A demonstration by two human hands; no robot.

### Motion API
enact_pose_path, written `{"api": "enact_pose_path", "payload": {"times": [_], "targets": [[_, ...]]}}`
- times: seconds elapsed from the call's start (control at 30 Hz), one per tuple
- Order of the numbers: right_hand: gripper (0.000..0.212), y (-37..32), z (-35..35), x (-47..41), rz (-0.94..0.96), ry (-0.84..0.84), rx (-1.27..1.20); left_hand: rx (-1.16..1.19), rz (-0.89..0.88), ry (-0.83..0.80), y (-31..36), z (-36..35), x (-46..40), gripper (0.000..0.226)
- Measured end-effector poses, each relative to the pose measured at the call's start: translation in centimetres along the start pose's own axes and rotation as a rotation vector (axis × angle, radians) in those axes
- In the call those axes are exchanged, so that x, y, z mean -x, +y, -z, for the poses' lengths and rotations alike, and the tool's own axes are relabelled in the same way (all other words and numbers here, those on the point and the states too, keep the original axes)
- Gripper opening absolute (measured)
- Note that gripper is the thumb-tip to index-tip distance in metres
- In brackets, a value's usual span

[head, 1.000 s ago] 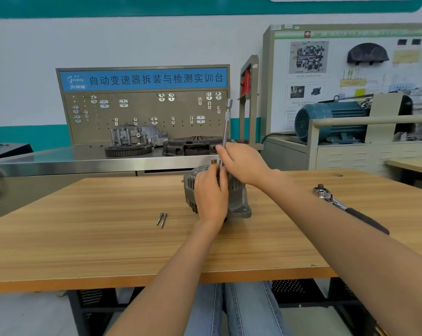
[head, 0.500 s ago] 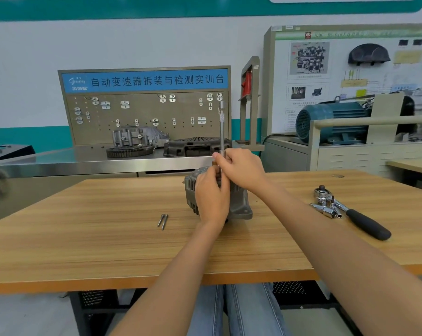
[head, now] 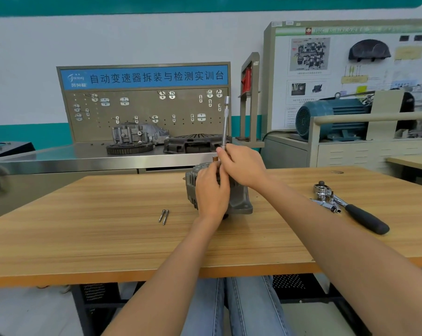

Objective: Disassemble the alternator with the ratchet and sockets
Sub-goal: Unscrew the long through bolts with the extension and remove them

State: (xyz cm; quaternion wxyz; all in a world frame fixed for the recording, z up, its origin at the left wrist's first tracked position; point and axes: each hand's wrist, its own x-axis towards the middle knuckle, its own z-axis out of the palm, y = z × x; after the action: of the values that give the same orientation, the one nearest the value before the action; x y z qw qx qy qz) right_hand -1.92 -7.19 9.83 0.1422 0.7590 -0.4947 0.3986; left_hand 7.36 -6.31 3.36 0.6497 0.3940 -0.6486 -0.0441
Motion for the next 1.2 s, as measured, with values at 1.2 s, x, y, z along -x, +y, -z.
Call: {"api": "enact_pose_path", "payload": {"times": [1.2], "targets": [[0.032,0.27,0.03,-0.46,-0.133,-0.030,-0.234,0.014,0.108,-0.006,0.27,0.09,-0.22,0.024]]}}
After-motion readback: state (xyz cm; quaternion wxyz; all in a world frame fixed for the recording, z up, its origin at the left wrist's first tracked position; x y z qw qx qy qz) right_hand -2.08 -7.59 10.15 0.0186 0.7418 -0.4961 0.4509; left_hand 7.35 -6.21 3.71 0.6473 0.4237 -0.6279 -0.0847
